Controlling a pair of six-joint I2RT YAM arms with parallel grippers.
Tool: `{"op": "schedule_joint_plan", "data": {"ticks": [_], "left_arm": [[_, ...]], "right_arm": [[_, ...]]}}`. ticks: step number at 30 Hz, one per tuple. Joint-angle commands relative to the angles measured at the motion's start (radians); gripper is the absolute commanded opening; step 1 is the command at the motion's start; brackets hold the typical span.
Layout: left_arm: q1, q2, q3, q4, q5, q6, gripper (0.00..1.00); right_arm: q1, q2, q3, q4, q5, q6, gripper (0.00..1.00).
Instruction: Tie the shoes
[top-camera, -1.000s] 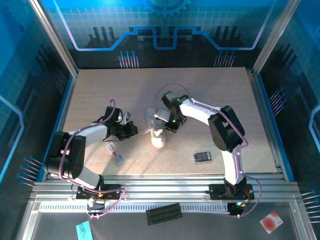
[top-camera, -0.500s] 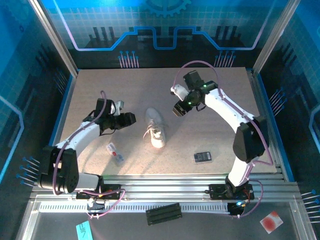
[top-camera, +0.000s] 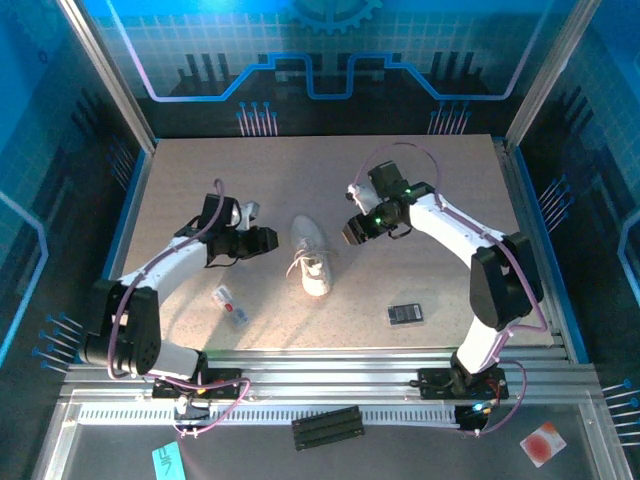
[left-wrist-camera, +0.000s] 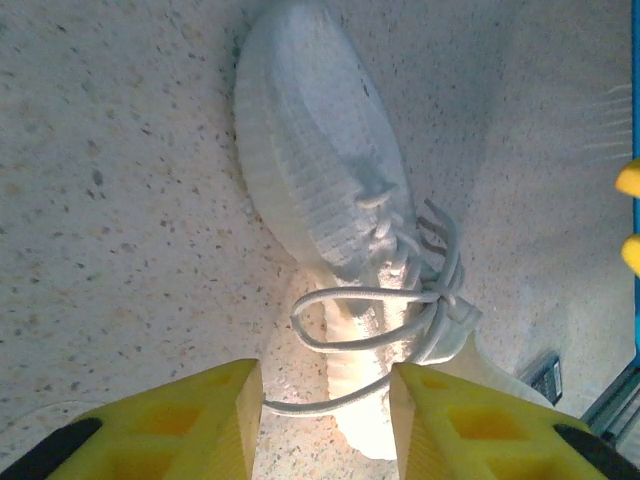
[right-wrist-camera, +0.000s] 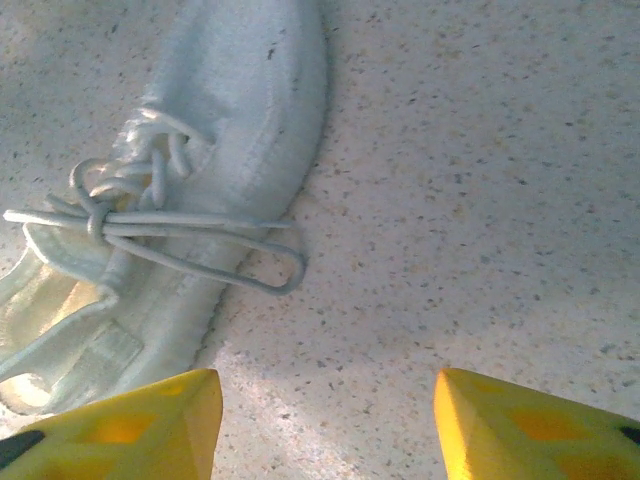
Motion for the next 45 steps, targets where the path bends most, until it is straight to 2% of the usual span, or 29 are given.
{"op": "schedule_joint_plan", "data": {"ticks": [1, 7, 10, 15, 19, 21, 24, 27, 32, 35, 39, 45], "left_arm": [[-0.001, -0.012, 0.071, -0.056, -0.044, 0.053, 0.43], [0.021, -0.092, 0.206, -0.152, -0.251, 0.275, 0.57], [0.053, -0.161, 0.185, -0.084, -0.372, 0.32, 0.72], [0.119, -0.297, 0.017, 0.123, -0.493, 0.338, 0.99], [0.129, -0.381, -0.196, 0.305, -0.684, 0.356, 0.99], [0.129, -0.412, -0.295, 0.38, -0.726, 0.363, 0.99], [0.129, -0.451, -0.413, 0.467, -0.668, 0.376, 0.99], [0.129, -0.456, -0.476, 0.517, -0.629, 0.387, 0.99], [0.131, -0.371, -0.545, 0.701, -0.587, 0.387, 0.99], [0.134, -0.292, -0.521, 0.774, -0.532, 0.414, 0.99], [0.144, -0.157, -0.516, 0.999, -0.479, 0.415, 0.99], [0.151, 0.07, -0.456, 1.155, -0.441, 0.388, 0.99]], "right_arm": [[-0.043, -0.116, -0.023, 0.054, 0.101, 0.026, 0.59], [-0.137, -0.362, -0.2, 0.175, 0.279, 0.002, 0.68], [-0.183, -0.506, -0.324, 0.265, 0.375, -0.022, 0.8], [-0.264, -0.722, -0.576, 0.455, 0.48, -0.042, 1.0], [-0.339, -0.833, -0.753, 0.582, 0.482, -0.007, 1.0], [-0.355, -0.86, -0.813, 0.605, 0.486, 0.008, 1.0], [-0.363, -0.88, -0.873, 0.61, 0.476, -0.01, 1.0], [-0.366, -0.878, -0.95, 0.687, 0.495, 0.021, 1.0], [-0.376, -0.829, -1.159, 1.125, 0.428, 0.057, 1.0], [-0.38, -0.764, -1.14, 1.18, 0.421, 0.062, 1.0], [-0.387, -0.631, -1.053, 1.152, 0.397, 0.059, 1.0], [-0.388, -0.435, -1.058, 1.488, 0.317, 0.041, 1.0]]}}
